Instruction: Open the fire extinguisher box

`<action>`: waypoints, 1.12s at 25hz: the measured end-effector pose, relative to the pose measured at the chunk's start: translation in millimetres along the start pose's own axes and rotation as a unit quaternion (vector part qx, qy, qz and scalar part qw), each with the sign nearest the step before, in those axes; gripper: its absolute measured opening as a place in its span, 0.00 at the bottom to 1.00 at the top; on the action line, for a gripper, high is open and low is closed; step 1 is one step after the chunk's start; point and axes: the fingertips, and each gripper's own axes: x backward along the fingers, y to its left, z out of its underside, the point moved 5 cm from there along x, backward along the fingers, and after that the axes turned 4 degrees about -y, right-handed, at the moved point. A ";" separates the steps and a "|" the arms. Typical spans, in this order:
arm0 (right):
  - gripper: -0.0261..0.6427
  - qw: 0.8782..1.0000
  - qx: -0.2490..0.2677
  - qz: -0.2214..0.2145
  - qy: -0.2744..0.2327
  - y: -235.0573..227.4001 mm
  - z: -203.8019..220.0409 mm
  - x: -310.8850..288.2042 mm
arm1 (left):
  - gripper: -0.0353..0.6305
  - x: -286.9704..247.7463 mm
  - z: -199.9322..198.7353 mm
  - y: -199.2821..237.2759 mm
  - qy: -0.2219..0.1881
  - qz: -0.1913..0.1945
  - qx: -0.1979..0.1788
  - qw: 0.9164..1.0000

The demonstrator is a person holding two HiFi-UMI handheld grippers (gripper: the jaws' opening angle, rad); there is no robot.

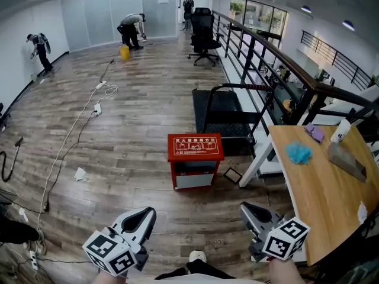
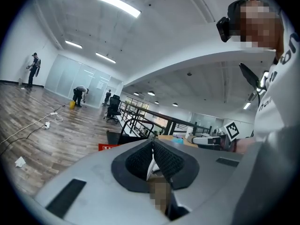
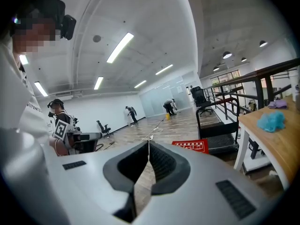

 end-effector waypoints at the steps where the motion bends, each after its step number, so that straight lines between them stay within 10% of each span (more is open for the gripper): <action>1: 0.06 1.000 0.002 0.000 0.003 -6.4 -3.7 -4.2 | 0.07 -8.4 -2.1 2.6 0.000 -0.001 0.001 1.000; 28: 0.06 0.999 -0.013 -0.041 0.013 -122.4 -33.0 -92.2 | 0.07 -138.3 -8.2 35.2 0.032 -0.019 -0.031 0.999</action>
